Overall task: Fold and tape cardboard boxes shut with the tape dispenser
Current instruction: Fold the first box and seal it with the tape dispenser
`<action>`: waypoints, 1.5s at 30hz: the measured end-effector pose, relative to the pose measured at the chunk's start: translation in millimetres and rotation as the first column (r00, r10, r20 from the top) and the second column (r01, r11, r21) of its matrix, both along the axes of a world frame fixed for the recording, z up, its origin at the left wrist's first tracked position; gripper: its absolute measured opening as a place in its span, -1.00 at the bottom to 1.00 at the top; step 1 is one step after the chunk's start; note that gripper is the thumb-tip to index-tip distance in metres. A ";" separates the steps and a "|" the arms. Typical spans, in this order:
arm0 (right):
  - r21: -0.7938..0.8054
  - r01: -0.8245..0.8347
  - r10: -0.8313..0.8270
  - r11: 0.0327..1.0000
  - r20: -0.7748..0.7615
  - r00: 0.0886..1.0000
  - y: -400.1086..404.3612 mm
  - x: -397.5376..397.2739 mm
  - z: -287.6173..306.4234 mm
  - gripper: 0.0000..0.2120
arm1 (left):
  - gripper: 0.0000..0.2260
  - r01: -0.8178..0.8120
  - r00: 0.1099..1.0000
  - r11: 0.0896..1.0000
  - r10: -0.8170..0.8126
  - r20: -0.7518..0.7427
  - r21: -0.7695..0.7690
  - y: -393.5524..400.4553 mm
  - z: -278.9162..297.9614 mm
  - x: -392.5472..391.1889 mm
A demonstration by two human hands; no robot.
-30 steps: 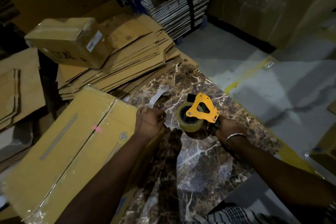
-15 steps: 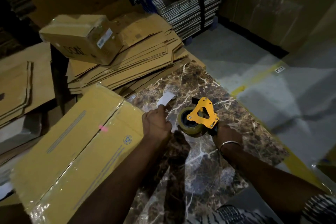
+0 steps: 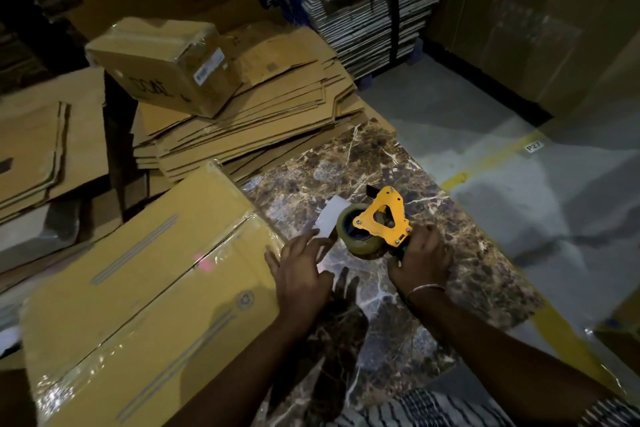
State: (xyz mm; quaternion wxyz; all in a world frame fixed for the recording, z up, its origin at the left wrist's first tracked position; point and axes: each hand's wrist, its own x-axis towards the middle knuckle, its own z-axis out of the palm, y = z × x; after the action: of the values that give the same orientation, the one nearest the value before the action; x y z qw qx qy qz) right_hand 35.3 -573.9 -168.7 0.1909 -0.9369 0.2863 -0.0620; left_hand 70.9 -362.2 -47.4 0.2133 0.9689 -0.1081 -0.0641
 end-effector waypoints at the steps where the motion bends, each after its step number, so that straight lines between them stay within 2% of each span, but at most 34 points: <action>1: -0.025 0.023 -0.021 0.999 0.082 0.996 10.7 -0.8 7.8 -0.25 | -0.44 -0.063 0.998 0.998 0.062 -0.027 -0.007 -1.6 1.1 1.9; 2: -0.012 0.002 0.000 1.000 0.168 0.986 24.7 -0.9 15.5 -0.27 | -0.43 -0.113 0.993 0.994 0.113 -0.044 -0.009 -4.1 2.7 3.9; 3: 0.080 -0.054 0.032 0.995 0.255 0.967 41.5 1.0 23.3 -0.31 | -0.41 -0.150 0.988 0.989 0.149 -0.049 -0.017 -6.2 2.4 5.5; 4: 0.254 -0.130 0.041 0.958 0.328 0.944 60.1 5.0 29.1 -0.35 | -0.40 -0.173 0.984 0.984 0.171 -0.044 -0.033 -7.5 1.7 6.2; 5: 0.466 -0.208 0.021 0.860 0.376 0.926 78.0 11.0 34.7 -0.36 | -0.40 -0.184 0.983 0.981 0.183 -0.032 -0.055 -7.9 0.1 6.0; 6: 0.664 -0.250 -0.045 0.704 0.393 0.919 93.5 18.8 40.3 -0.38 | -0.42 -0.184 0.983 0.980 0.183 -0.012 -0.076 -7.3 -1.9 6.0; 8: 0.902 -0.233 -0.204 0.364 0.321 0.925 117.4 32.9 54.7 -0.49 | -0.49 -0.180 0.983 0.975 0.184 0.019 -0.130 -3.7 -4.7 6.8; 9: 0.946 -0.212 -0.228 0.247 0.269 0.936 126.2 38.1 61.6 -0.59 | -0.52 -0.189 0.981 0.967 0.195 0.015 -0.173 -2.3 -4.2 7.1; 11: 0.982 -0.172 -0.199 0.081 0.185 0.962 138.1 44.5 69.9 -0.70 | -0.58 -0.242 0.969 0.913 0.244 -0.036 -0.329 0.9 1.9 7.7; 13: 0.989 -0.149 -0.114 0.004 0.148 0.982 143.7 46.4 71.5 -0.66 | -0.61 -0.281 0.958 0.832 0.272 -0.089 -0.479 11.5 9.1 9.6; 15: 0.994 -0.112 -0.039 0.000 0.112 0.993 144.5 48.9 65.0 -0.67 | -0.58 -0.200 0.977 0.836 0.210 -0.039 -0.511 31.6 15.0 14.2; 16: 0.995 -0.098 -0.015 0.007 0.098 0.995 144.2 51.6 61.6 -0.67 | -0.58 -0.122 0.988 0.875 0.154 0.031 -0.469 44.0 14.4 17.3; 18: 0.999 -0.053 0.020 0.006 0.053 0.998 142.9 57.5 54.0 -0.67 | -0.52 -0.001 0.990 0.981 0.029 0.138 -0.196 69.1 8.1 23.4; 20: 1.000 -0.008 0.050 0.008 0.008 0.999 143.2 60.8 50.2 -0.68 | -0.35 0.030 0.996 0.993 -0.039 0.079 0.110 83.9 3.0 24.3; 21: 1.000 0.013 0.063 0.006 -0.013 0.998 143.5 62.4 50.1 -0.68 | -0.30 0.035 0.999 0.982 -0.041 0.027 0.185 87.0 -0.1 22.7; 23: 0.999 0.048 0.081 0.024 -0.049 0.995 143.6 69.1 47.5 -0.68 | -0.27 0.040 0.999 0.974 -0.036 -0.022 0.224 88.1 -3.9 19.0; 26: 0.987 0.082 0.088 0.136 -0.095 0.992 142.9 78.2 46.4 -0.71 | -0.31 0.031 0.999 0.975 -0.024 -0.035 0.219 85.7 -3.1 16.5; 29: 0.919 -0.059 0.136 0.391 0.005 0.991 142.5 81.4 49.9 -0.79 | -0.33 0.036 0.999 0.979 -0.031 -0.027 0.202 89.2 -2.5 13.6; 32: 0.846 -0.191 0.172 0.498 0.120 0.978 142.8 87.4 72.5 -0.72 | -0.37 0.059 0.998 0.986 -0.055 -0.027 0.157 91.7 -3.0 4.5; 35: 0.806 -0.299 0.239 0.512 0.201 0.950 151.7 98.6 104.6 -0.63 | -0.44 0.073 0.997 0.996 -0.073 -0.017 0.059 93.8 -2.4 -5.8; 37: 0.809 -0.339 0.293 0.481 0.216 0.931 163.9 103.7 113.0 -0.54 | -0.43 0.072 0.997 0.997 -0.074 -0.036 -0.036 97.0 -1.0 -8.0; 39: 0.847 -0.330 0.357 0.416 0.181 0.917 176.3 102.0 108.9 -0.45 | -0.43 0.056 0.998 0.987 -0.062 -0.032 -0.152 101.2 1.6 -5.0; 42: 0.899 -0.261 0.395 0.351 0.110 0.912 185.5 99.4 93.4 -0.34 | -0.52 -0.056 0.998 0.944 0.063 0.010 -0.326 111.8 5.1 7.3; 45: 0.955 -0.196 0.379 0.224 0.100 0.920 185.5 103.4 86.7 -0.23 | -0.55 -0.023 0.970 0.988 0.059 0.234 -0.151 123.5 2.8 25.2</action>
State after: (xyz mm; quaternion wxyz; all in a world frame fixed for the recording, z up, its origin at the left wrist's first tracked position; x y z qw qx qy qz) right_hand 138.7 -388.4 -82.0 0.6954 -0.6733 0.1014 0.2296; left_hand 96.1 -238.7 -44.6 0.2708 0.9533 -0.1171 0.0649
